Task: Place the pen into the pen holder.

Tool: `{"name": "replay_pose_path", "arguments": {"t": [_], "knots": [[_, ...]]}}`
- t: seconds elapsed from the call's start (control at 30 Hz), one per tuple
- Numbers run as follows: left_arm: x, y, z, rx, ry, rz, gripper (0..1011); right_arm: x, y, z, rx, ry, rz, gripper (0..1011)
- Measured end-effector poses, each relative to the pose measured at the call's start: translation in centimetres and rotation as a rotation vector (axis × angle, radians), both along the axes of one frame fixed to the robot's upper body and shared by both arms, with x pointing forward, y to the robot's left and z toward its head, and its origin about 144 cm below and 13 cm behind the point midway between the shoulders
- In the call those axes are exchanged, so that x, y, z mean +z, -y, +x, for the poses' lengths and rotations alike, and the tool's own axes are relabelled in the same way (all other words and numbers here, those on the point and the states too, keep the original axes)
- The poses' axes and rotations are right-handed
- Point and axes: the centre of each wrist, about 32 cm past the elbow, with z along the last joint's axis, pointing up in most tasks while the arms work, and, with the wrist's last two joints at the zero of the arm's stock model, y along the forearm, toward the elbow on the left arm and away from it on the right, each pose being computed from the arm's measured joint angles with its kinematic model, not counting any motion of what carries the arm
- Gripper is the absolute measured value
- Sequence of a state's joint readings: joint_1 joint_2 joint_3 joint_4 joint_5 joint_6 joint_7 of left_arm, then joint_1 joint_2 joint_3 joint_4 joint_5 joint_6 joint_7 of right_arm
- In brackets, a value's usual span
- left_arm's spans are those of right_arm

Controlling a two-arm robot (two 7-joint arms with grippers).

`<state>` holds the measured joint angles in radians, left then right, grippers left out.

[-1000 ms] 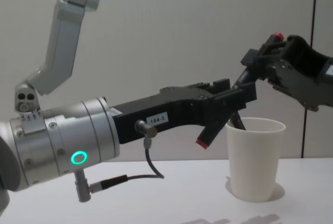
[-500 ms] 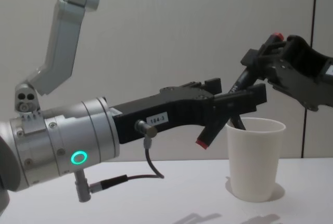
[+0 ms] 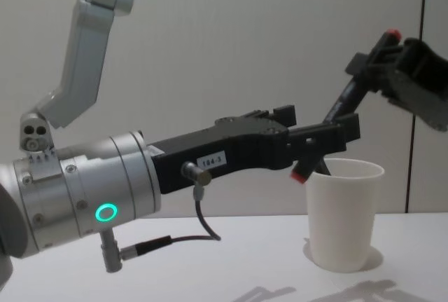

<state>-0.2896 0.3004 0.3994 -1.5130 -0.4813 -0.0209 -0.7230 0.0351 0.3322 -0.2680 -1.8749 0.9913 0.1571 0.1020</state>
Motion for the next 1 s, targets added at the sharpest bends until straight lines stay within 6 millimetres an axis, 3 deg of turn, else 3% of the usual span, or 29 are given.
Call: {"name": "replay_pose_path", "arguments": {"t": [0.53, 1.0], "knots": [[0.0, 0.0, 0.0, 0.000, 0.000, 0.000, 1001, 0.6, 2.0, 2.5, -0.084, 0.123, -0.126, 195], [0.0, 0.0, 0.0, 0.000, 0.000, 0.000, 1001, 0.8, 2.2, 4.1, -0.122, 0.238, -0.286, 195]]}}
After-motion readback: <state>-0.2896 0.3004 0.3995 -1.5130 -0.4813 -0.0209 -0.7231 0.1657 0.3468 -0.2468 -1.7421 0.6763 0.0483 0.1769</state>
